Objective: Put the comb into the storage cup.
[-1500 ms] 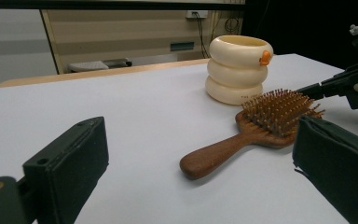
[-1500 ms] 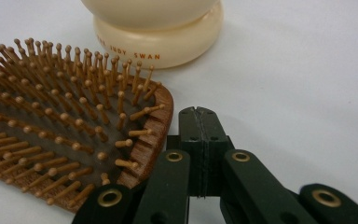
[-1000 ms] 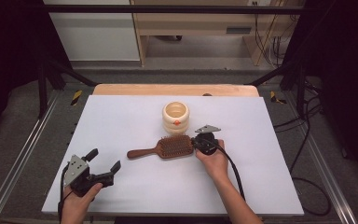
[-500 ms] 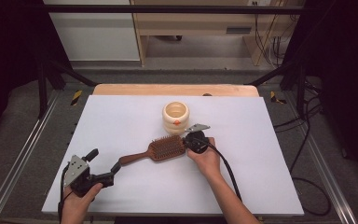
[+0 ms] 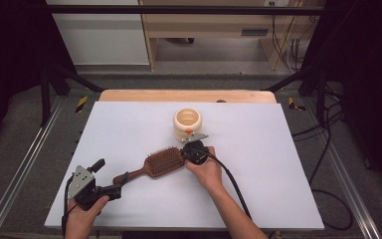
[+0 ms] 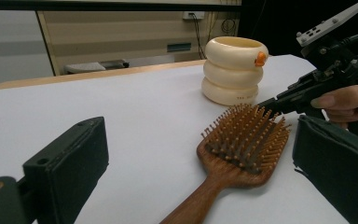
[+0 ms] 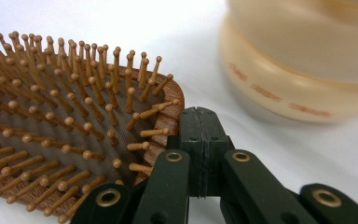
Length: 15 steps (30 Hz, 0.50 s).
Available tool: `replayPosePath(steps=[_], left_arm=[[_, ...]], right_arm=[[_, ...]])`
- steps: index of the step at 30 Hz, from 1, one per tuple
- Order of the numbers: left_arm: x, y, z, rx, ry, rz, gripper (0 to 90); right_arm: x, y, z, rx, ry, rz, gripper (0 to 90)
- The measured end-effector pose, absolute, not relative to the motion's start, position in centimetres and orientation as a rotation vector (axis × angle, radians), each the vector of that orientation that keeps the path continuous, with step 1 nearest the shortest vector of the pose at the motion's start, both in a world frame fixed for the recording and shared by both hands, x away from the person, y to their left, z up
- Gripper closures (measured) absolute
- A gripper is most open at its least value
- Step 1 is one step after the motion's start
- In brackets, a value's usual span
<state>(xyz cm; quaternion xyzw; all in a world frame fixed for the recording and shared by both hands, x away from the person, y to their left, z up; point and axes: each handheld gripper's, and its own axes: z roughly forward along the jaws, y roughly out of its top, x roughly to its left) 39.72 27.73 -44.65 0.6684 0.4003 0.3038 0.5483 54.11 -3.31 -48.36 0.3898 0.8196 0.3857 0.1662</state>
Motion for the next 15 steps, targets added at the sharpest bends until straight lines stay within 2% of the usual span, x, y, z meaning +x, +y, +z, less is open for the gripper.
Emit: replayPosePath(steps=[7, 15], left_arm=[[39.7, 27.7, -44.6, 1.579, 0.947, 0.717, 3.4], [39.7, 27.8, -44.6, 1.583, 0.946, 0.720, 3.4]], right_arm=[[53.8, -1.1, -48.6, 1.073, 2.349, 1.128, 90.0], [53.7, -1.4, -48.3, 1.076, 2.330, 1.135, 90.0]])
